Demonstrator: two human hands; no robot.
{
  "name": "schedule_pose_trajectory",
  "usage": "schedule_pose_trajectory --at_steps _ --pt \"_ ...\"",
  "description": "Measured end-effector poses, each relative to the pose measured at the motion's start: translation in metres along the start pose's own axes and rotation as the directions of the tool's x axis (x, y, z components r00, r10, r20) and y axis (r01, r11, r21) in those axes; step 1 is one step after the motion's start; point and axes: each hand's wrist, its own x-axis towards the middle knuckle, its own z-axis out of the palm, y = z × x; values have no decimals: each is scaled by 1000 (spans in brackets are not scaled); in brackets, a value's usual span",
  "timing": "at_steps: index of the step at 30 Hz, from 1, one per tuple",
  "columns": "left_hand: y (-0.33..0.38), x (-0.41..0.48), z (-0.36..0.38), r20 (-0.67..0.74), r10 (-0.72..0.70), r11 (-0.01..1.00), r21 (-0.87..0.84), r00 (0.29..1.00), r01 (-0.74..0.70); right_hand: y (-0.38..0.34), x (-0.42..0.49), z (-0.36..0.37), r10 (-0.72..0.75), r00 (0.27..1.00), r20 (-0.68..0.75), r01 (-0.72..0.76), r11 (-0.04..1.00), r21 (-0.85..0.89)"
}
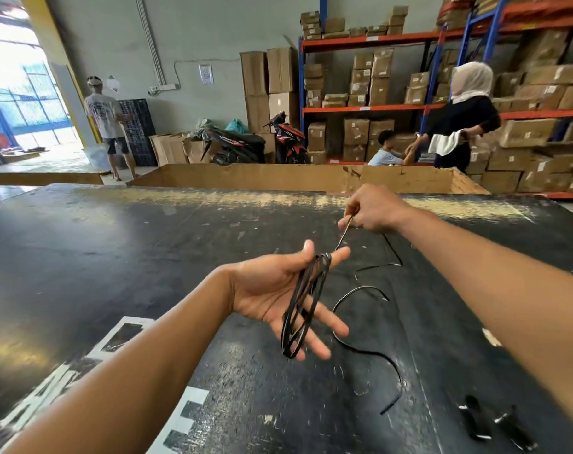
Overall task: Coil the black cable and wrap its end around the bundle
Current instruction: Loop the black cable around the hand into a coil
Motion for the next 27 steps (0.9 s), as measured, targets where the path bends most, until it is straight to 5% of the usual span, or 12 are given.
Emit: schedule_pose_trajectory --at_steps 5,12,20,27 --pt "-10 7 -5 -112 -67 996 51 991 73 -24 4 -19 -19 997 -78 12 996 -90" --pt "-18 -11 -47 -434 55 996 -36 899 -78 -55 -19 -35 -70 995 -68 74 996 50" --pt "11 -41 -63 -649 288 880 -110 704 -462 -73 -79 7 -99 971 217 -13 887 462" --pt "38 -44 -54 -631 397 824 -76 667 -562 -76 -121 82 -229 870 437 -123 756 643"
